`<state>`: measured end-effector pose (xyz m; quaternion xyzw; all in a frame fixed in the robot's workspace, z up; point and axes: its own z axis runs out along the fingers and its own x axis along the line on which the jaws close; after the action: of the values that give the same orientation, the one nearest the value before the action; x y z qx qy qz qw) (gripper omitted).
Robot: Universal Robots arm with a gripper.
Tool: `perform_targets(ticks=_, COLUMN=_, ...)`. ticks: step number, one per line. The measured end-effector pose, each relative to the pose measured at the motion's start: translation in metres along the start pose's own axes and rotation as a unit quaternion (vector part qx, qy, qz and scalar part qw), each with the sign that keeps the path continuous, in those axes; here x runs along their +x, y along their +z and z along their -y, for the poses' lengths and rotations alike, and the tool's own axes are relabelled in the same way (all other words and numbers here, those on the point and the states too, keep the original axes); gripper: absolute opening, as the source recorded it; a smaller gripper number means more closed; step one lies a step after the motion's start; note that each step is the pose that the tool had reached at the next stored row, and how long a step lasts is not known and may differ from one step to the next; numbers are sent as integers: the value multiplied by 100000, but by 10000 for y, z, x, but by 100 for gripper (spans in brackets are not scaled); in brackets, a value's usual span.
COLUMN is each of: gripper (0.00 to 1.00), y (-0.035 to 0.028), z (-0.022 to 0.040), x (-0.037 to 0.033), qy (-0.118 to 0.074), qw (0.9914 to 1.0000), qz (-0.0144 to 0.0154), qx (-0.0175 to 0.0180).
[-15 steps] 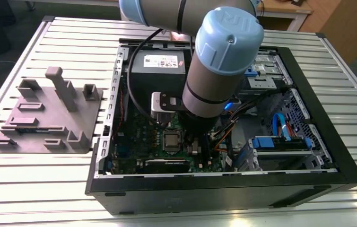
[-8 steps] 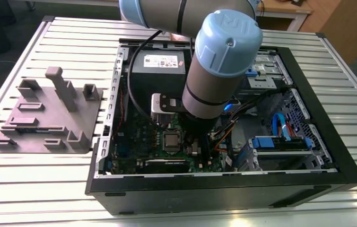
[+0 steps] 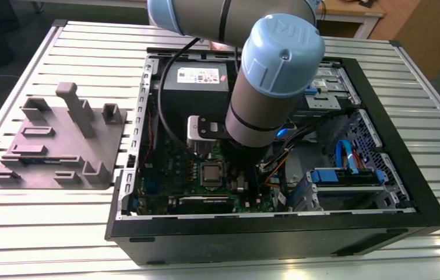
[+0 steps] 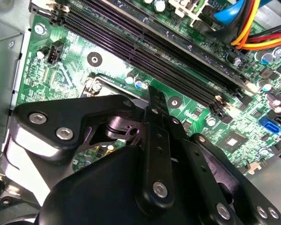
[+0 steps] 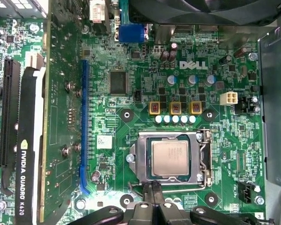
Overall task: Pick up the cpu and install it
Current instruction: 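Install the first cpu locking lever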
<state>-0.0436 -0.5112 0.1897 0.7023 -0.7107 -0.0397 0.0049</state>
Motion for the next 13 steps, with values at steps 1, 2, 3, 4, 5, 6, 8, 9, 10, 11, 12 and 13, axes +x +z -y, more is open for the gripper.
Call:
perform_targets(ticks=1, gripper=11, y=2, z=6, x=0, qy=-1, qw=100000, qz=44, qx=-1)
perform_targets(ticks=2, gripper=11, y=5, z=12, x=0, qy=2, qw=100000, qz=63, qx=-3)
perform_targets(ticks=3, gripper=11, y=8, z=18, x=0, qy=4, qw=100000, qz=67, qx=-7)
perform_targets(ticks=4, gripper=11, y=13, z=25, x=0, qy=-3, qw=100000, qz=80, qx=12)
perform_targets(ticks=5, gripper=11, y=20, z=31, x=0, qy=4, qw=100000, qz=110, qx=3)
perform_targets(ticks=6, gripper=11, y=22, z=37, x=0, qy=9, qw=100000, qz=83, qx=-2)
perform_targets(ticks=8, gripper=11, y=22, z=40, x=1, qy=8, qw=100000, qz=59, qx=-1)
perform_targets(ticks=9, gripper=11, y=22, z=40, x=1, qy=8, qw=100000, qz=59, qx=-2)
perform_targets(ticks=10, gripper=11, y=21, z=38, x=2, qy=-2, qw=100000, qz=64, qx=1)
perform_targets(ticks=11, gripper=11, y=18, z=32, x=2, qy=-5, qw=100000, qz=69, qx=7)
perform_targets(ticks=12, gripper=11, y=13, z=24, x=2, qy=-8, qw=100000, qz=84, qx=13)
perform_targets(ticks=13, gripper=11, y=1, z=15, x=1, qy=-7, qw=100000, qz=116, qx=21)
